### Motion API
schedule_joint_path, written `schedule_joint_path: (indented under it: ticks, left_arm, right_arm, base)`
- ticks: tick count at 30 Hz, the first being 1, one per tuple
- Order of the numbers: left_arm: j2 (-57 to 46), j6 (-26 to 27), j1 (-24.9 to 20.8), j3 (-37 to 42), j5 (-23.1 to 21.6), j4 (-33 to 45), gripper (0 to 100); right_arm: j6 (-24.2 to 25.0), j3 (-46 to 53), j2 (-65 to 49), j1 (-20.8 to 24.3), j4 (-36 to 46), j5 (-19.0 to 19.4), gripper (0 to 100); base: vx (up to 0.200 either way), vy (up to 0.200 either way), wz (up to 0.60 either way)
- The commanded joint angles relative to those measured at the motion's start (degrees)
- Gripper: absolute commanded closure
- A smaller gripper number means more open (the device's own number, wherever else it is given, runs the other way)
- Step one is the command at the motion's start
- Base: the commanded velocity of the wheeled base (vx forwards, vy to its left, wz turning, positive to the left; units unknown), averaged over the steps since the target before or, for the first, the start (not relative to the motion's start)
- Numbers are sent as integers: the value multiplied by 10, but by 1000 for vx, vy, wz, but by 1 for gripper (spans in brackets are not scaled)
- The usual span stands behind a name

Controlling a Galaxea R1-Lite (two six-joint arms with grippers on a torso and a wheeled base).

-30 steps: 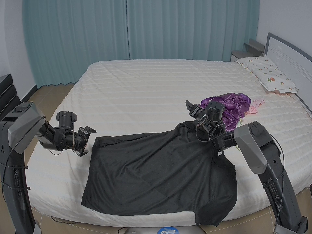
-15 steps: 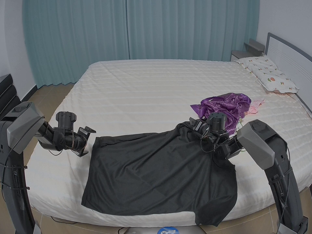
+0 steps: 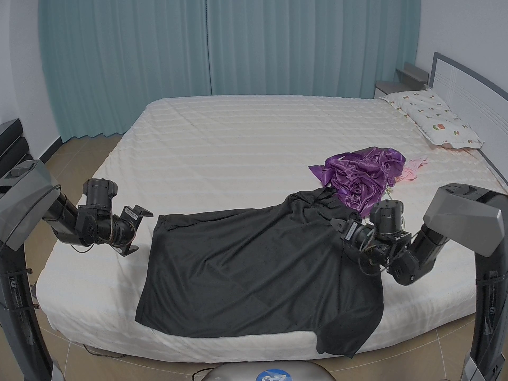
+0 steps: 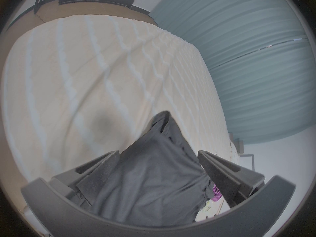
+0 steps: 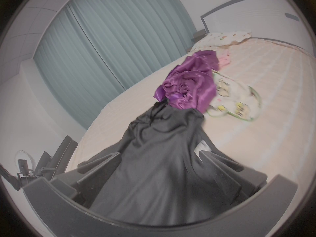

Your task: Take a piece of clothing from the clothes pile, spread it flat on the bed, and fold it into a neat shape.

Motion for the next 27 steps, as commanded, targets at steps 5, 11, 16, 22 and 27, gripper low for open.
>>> schedule_joint_path:
  ticks: [5,11,16,22,27]
  left_arm:
    - [-107,119,8,264,-77,-53,0]
    - [-105,198,7,314,-77,-63,0]
    - [-104,202,7,321,-74,-67,0]
    - [-92,203,-7,321,-69,-70,0]
    - [-72,201,-39,321,-5,-75,0]
  right_arm:
    - [78,279,-118,-19,-131,33,0]
    - [105,347,-71,-19,-186,62,0]
    - [106,380,-9,-21,-285,68,0]
    - [107,390,-12,-21,-285,69,0]
    - [109,394,-14,-22,-285,68,0]
  base:
    - [0,0,0]
    - [0,0,0]
    - [0,0,0]
    - [0,0,0]
    - [0,0,0]
